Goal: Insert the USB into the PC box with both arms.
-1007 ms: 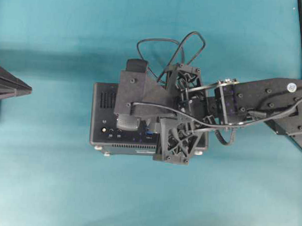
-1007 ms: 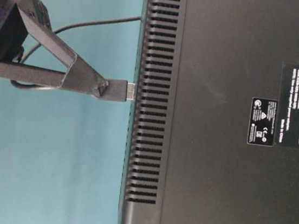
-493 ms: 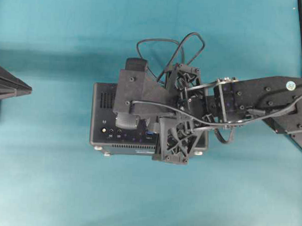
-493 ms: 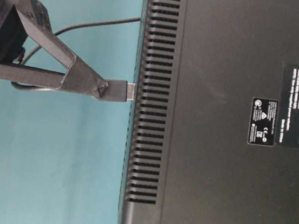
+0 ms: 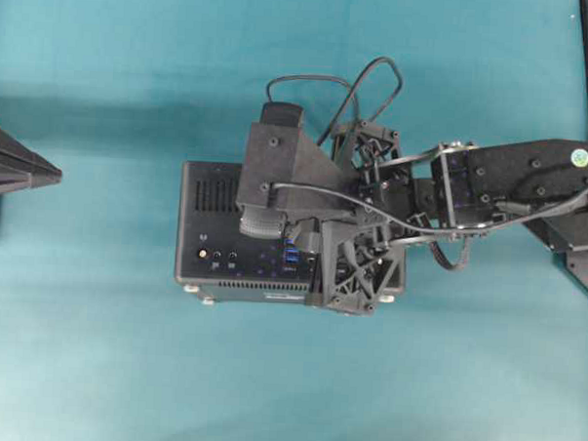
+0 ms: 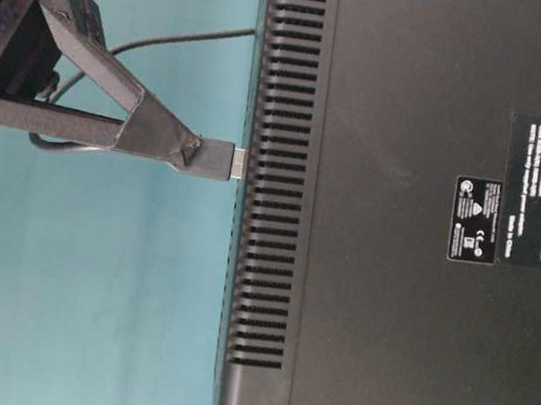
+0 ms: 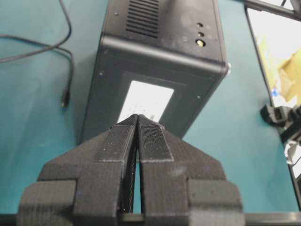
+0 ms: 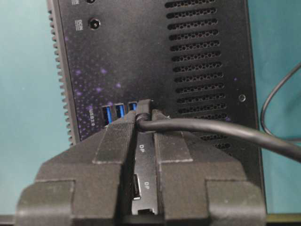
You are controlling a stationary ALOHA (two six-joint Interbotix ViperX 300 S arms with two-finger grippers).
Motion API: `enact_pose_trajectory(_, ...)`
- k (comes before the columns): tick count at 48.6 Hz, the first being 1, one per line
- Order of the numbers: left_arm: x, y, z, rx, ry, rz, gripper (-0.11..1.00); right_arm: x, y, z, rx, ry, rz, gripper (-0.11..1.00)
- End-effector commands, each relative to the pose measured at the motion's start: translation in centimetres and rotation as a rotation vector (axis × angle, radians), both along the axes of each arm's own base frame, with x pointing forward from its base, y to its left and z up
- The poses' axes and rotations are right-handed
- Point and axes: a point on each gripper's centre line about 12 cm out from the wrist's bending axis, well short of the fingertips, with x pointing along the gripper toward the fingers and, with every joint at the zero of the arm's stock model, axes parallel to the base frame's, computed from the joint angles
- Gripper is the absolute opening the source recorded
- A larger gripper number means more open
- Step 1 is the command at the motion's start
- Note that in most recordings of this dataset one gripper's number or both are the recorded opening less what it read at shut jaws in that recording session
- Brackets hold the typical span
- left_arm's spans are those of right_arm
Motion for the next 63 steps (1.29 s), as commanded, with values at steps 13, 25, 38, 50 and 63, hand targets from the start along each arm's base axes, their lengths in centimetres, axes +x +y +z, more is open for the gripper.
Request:
enact_pose_trajectory(13, 0.1, 0.0, 0.7, -0.001, -0.017, 0.000, 0.00, 0.2, 2.1, 1.1, 0.040, -0.035, 0.037, 0.09)
enact_pose_trajectory(25, 0.0, 0.0, 0.8, -0.001, -0.021, 0.000, 0.00, 0.2, 0.2, 0.7, -0.022, -0.003, 0.003, 0.09)
enact_pose_trajectory(38, 0.0, 0.0, 0.8, -0.001, -0.023, 0.000, 0.00, 0.7, 1.1, 0.8, -0.002, -0.022, 0.013, 0.09)
enact_pose_trajectory(50, 0.0, 0.0, 0.8, -0.001, -0.023, 0.000, 0.00, 0.3, 2.7, 1.7, 0.038, -0.006, 0.039, 0.09)
enact_pose_trajectory(63, 0.0, 0.0, 0.8, -0.001, -0.023, 0.000, 0.00, 0.6, 1.4, 1.7, 0.015, -0.013, 0.012, 0.09)
